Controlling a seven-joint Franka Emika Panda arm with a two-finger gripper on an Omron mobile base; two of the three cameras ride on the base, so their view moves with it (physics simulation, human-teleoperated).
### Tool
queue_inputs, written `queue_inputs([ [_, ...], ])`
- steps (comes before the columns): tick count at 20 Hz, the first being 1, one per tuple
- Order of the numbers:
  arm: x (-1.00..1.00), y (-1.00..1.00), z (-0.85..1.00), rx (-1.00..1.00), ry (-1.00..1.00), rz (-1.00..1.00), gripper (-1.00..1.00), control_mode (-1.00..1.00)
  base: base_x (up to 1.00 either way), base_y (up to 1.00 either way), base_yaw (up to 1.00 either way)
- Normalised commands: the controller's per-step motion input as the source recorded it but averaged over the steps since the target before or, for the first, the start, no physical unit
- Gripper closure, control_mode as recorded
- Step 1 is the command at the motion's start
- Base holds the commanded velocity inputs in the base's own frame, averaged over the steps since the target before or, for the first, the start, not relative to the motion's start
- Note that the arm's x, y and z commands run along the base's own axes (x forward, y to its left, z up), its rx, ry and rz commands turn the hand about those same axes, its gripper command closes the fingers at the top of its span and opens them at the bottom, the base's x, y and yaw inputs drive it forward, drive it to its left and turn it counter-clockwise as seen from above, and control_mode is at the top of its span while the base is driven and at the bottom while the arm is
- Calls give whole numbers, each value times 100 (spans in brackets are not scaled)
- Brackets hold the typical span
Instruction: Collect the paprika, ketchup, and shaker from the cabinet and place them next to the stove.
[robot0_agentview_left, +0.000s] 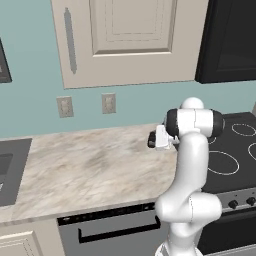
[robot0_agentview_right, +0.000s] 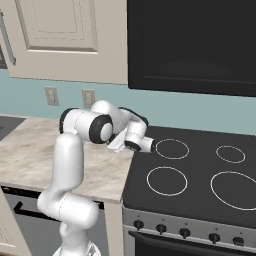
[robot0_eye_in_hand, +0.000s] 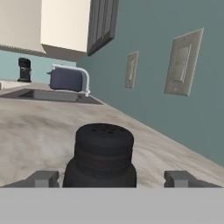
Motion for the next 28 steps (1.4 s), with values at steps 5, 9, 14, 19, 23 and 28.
queue_inputs([
  [5,0,0,0,-2,0,0,-100,-100,0,0,0],
  [9,-1,0,2,-1,0,0,-100,-100,0,0,0],
  [14,-5,-3,15,-2,0,-1,-100,-100,0,0,0],
  [19,-15,-2,28,-5,-1,-3,-100,-100,0,0,0],
  [23,-31,-3,30,-5,-3,-3,-100,-100,0,0,0],
  [28,-47,-2,37,-3,-6,-3,-100,-100,0,0,0],
])
